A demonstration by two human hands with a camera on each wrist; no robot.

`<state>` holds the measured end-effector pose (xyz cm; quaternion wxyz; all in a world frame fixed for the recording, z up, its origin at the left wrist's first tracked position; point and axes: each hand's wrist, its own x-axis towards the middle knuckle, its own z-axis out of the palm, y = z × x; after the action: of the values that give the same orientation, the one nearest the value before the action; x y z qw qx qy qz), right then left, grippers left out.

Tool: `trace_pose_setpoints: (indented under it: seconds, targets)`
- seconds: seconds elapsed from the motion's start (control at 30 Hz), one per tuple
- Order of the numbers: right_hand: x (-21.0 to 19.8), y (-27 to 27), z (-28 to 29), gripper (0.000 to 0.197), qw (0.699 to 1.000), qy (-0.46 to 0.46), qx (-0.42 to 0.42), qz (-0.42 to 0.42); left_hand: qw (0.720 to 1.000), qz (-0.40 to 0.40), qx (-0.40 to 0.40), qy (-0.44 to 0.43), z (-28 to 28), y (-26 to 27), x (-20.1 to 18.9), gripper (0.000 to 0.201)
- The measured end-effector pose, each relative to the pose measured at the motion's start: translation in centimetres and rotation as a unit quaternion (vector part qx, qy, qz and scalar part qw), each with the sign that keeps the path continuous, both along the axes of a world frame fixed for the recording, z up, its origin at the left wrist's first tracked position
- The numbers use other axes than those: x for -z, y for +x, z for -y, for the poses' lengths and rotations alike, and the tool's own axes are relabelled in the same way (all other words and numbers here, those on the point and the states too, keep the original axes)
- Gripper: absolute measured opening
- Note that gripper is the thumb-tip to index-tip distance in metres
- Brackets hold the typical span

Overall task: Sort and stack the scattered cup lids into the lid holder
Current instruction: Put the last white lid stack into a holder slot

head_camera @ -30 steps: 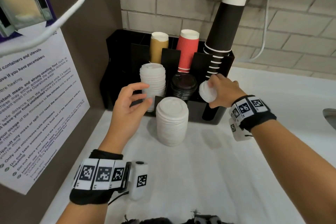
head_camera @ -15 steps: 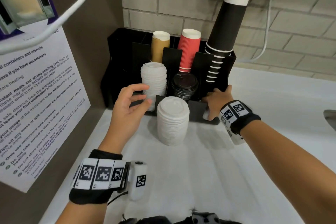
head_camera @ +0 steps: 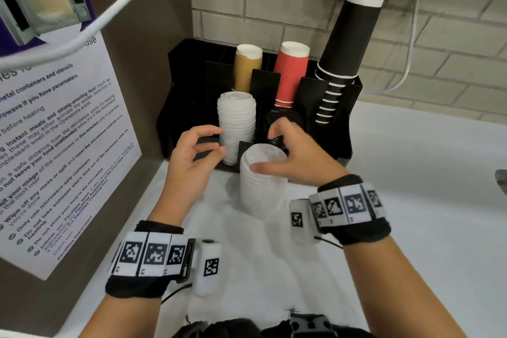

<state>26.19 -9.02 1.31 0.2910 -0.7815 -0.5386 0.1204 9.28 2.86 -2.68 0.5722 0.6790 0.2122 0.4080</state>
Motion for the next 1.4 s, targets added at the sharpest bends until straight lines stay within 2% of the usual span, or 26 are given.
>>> trace_pose_setpoints:
  seconds: [0.13, 0.4, 0.5, 0.6, 0.63, 0.7, 0.77, 0.83, 0.97, 1.4]
  targets:
    - [1.3, -1.3, -0.9, 0.07, 0.998, -0.058, 0.023, 0.019, 1.0, -0.005, -0.004, -0.002, -0.1, -0.2, 0.0, 0.033]
    - [1.9, -1.3, -1.4, 0.065, 0.998, -0.055, 0.029, 0.016, 1.0, -0.012, -0.008, -0.004, 0.3, -0.3, 0.2, 0.033]
    - [1.6, -1.2, -1.3, 0.064, 0.999, -0.036, 0.034, 0.014, 1.0, -0.013, -0.004, -0.002, 0.3, -0.2, 0.3, 0.033]
    - [0.9, -0.9, -0.8, 0.061, 0.997, 0.052, 0.047, -0.012, 1.0, -0.021, 0.017, -0.001, 0.5, -0.1, 0.4, 0.034]
    - [0.5, -0.9, -0.7, 0.059, 0.994, 0.091, 0.044, -0.035, 0.999, -0.026, 0.036, -0.005, 0.6, 0.0, 0.4, 0.039]
    - [-0.2, -1.4, -0.4, 0.059, 0.984, 0.146, 0.024, -0.094, 0.995, -0.033, 0.093, -0.015, 1.1, 0.3, 0.4, 0.066]
    - [-0.7, -2.2, -0.1, 0.059, 0.975, 0.148, -0.001, -0.165, 0.989, -0.019, 0.143, -0.03, 1.8, 0.6, 0.1, 0.089]
    - [-0.9, -2.9, 0.1, 0.061, 0.967, 0.13, -0.027, -0.216, 0.985, 0.007, 0.167, -0.044, 2.3, 0.9, -0.2, 0.096]
    - [-1.1, -2.9, 0.8, 0.066, 0.96, 0.108, -0.057, -0.251, 0.984, 0.019, 0.171, -0.047, 2.1, 0.6, -0.2, 0.095]
    - [-2.1, -2.5, 1.7, 0.068, 0.961, 0.097, -0.085, -0.245, 0.981, 0.065, 0.179, -0.044, 2.5, 0.7, -0.4, 0.087]
